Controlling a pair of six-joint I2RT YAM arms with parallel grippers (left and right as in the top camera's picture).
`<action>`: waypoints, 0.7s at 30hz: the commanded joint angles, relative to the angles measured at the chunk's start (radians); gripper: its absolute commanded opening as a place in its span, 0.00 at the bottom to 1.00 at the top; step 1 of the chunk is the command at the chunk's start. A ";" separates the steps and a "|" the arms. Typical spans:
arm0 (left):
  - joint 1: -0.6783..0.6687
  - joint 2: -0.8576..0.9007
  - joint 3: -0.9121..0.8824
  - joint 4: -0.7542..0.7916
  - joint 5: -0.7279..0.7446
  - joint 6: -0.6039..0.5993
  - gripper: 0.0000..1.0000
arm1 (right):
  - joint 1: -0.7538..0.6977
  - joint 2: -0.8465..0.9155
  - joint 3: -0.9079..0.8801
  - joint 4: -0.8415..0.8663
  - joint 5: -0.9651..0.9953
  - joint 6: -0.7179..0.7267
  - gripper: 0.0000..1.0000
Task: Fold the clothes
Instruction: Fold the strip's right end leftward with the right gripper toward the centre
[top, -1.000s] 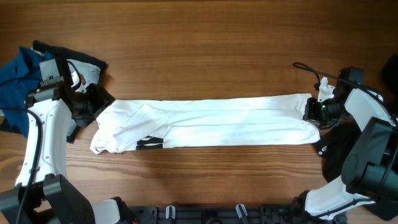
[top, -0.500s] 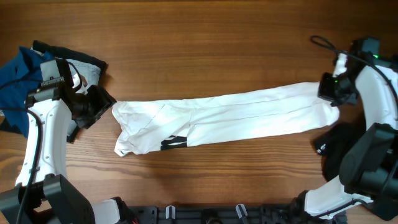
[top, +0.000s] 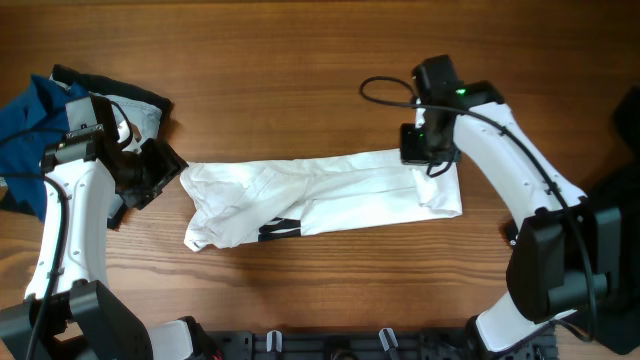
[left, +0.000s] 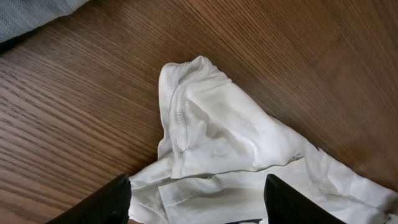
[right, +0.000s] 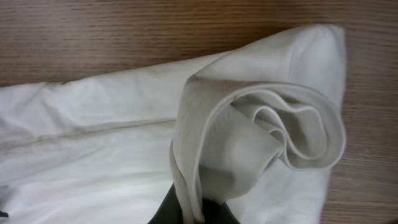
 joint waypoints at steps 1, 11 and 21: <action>-0.005 -0.001 0.005 -0.001 0.016 0.009 0.69 | 0.060 -0.005 -0.024 0.015 -0.028 0.047 0.04; -0.005 -0.001 0.005 -0.001 0.016 0.010 0.69 | 0.149 0.020 -0.024 0.043 -0.122 0.061 0.10; -0.005 -0.001 0.005 -0.001 0.016 0.009 0.69 | 0.148 0.021 -0.024 0.092 -0.139 -0.039 0.29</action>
